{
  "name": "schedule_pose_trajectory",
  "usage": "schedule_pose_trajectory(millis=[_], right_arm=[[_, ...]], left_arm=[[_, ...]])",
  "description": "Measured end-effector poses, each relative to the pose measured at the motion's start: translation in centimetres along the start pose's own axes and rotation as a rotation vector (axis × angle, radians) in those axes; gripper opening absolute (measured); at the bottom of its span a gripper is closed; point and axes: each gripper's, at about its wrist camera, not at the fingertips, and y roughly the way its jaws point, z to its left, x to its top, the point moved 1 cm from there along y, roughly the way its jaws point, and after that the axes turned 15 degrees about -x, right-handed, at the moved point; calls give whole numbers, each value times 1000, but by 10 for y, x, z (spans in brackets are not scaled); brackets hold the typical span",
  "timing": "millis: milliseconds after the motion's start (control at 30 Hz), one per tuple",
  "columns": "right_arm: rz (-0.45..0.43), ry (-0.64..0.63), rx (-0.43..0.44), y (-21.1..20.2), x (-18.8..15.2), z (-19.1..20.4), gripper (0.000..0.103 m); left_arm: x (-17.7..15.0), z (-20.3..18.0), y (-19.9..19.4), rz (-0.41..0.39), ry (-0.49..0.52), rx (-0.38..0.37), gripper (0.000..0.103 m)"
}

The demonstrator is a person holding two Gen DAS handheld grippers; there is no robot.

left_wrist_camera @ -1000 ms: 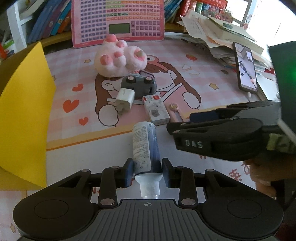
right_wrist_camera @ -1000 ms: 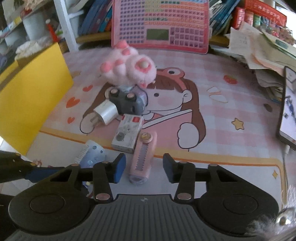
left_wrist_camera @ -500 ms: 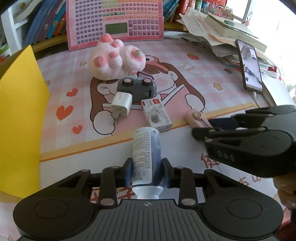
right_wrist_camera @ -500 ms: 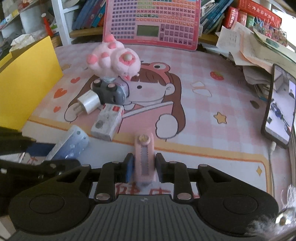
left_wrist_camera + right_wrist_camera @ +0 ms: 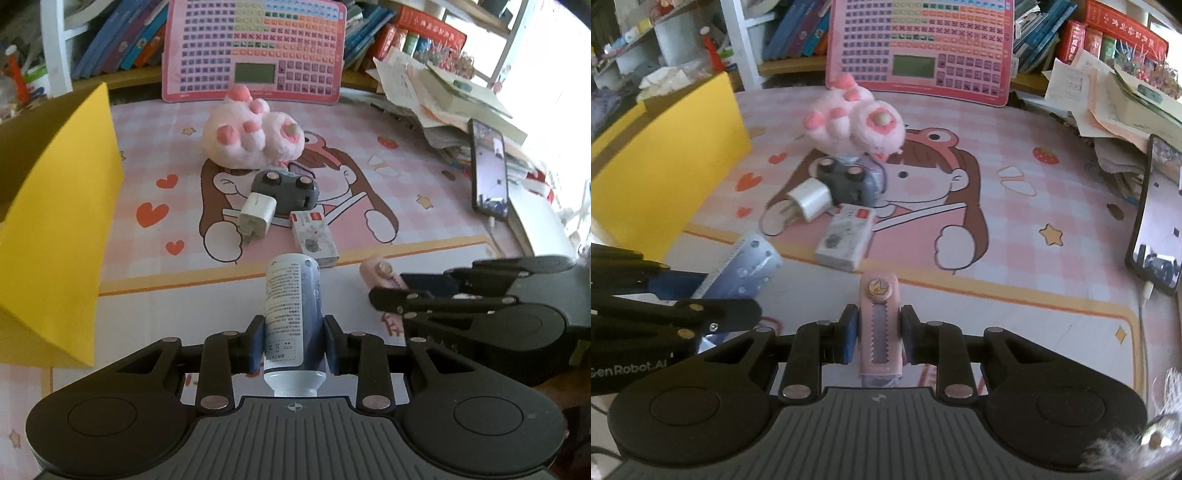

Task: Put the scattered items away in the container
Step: 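Carry the spray bottle and pink comb over the yellow box with both tools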

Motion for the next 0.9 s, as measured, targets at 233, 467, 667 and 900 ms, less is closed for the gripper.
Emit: schedule_pose_trajectory(millis=[233,467,667,900], right_arm=[[-30,-1,58,-24,-2,11,23],[-57,-11,29,-48,-13,24,23],[-80,23,-20,-74,-28,39,23],[-89,70,-84,-101,-51,68,23]], left_arm=[[-15,-2,-25,-58,-46,-20,31],[-37,1,-52,-94,-67,-43,31],[-58,14,-77,-105,-77,-78,31],[-80,26,-107,-101,-21,-137,31]])
